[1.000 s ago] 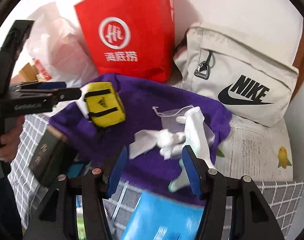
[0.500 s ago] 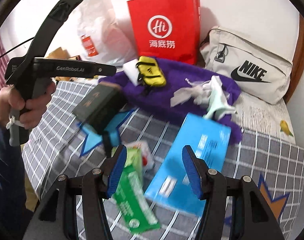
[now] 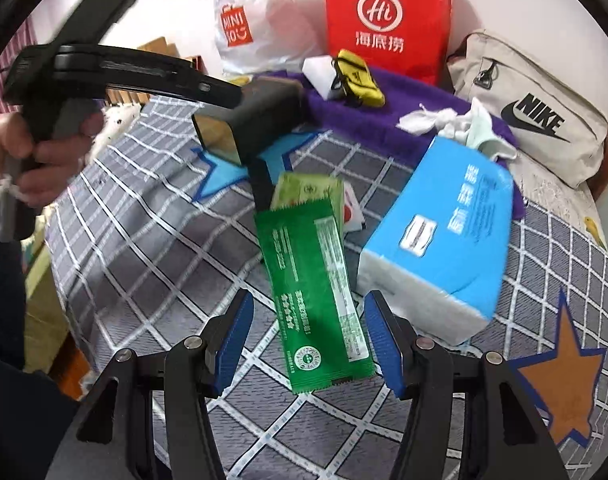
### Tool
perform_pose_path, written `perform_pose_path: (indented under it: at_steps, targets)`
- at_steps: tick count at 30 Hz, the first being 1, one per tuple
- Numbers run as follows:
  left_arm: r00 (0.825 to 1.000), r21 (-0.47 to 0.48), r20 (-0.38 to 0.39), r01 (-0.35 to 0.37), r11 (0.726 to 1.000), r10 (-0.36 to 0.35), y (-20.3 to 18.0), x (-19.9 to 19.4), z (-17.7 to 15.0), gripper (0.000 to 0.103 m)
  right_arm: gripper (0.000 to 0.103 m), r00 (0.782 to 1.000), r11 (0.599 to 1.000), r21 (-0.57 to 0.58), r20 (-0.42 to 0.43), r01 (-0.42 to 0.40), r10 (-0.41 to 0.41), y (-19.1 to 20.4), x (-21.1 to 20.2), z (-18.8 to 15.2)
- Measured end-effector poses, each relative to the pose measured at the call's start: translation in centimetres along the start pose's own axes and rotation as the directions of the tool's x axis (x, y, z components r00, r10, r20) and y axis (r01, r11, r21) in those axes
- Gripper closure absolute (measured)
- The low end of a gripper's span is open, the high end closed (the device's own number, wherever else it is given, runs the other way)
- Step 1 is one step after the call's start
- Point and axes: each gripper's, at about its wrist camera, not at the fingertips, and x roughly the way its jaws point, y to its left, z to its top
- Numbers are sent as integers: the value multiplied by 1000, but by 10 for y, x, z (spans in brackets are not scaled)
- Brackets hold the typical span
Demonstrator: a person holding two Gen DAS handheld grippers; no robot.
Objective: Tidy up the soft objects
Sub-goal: 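Grasp the green packet with the right tool while the left tool moves to the green wipes pack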
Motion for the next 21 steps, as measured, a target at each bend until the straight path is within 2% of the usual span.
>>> perform_pose_path:
  at_steps: [3,9,12,13,16,21]
  targets:
    - [1000,2,-10,-26,1000,26,2,2,-13,38,46,1000,1000,6,-17,2,-2,-4,12,-2]
    - [1000,-30,-29,0,1000,-1,12,3,-32,38,46,999,1000,4,-51,1,-1,-7,36,-3]
    - [999,-40,-41,7,999,-8,14,5,-38,38,46,999,1000,18,-33,-9,10,-8,39,-2]
    - [999,-42,-48,8,999,-10,14,7,-39,38,46,999,1000,22,-32,-12,13,-8,40,-2]
    - [998,-50,-61,17,999,-20,13,12,-42,38,59,1000,1000,23,-15,-8,9,-8,36,-2]
    - [997,-39,-73,32,999,-35,0,17,-41,38,61,1000,1000,28,6,4,-4,-6,18,-8]
